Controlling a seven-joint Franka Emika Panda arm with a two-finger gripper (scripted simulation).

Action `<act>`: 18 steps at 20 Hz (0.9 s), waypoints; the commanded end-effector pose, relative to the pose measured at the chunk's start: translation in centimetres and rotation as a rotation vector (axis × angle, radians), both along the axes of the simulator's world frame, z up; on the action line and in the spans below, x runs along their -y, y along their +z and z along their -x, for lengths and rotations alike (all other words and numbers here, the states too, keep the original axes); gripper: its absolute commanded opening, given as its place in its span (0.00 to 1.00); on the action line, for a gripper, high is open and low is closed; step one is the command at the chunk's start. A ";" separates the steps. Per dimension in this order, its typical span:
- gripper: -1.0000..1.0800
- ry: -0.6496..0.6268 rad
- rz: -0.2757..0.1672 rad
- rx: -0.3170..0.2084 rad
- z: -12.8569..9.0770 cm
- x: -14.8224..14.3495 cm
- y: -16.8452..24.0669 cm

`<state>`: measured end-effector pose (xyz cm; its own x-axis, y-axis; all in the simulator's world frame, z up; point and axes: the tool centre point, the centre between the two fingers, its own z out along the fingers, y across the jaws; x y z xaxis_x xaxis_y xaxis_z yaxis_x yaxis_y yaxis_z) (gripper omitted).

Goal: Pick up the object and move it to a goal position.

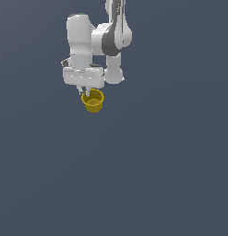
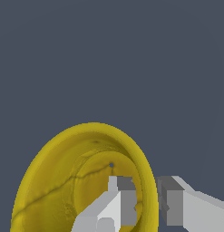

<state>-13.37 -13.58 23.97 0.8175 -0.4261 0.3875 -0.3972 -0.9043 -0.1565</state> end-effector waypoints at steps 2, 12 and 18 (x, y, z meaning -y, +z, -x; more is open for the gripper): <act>0.00 0.000 0.000 0.004 0.6 0.8 2.4; 0.00 -0.003 0.000 0.002 2.7 3.6 9.7; 0.00 -0.004 0.000 0.001 3.5 4.9 13.1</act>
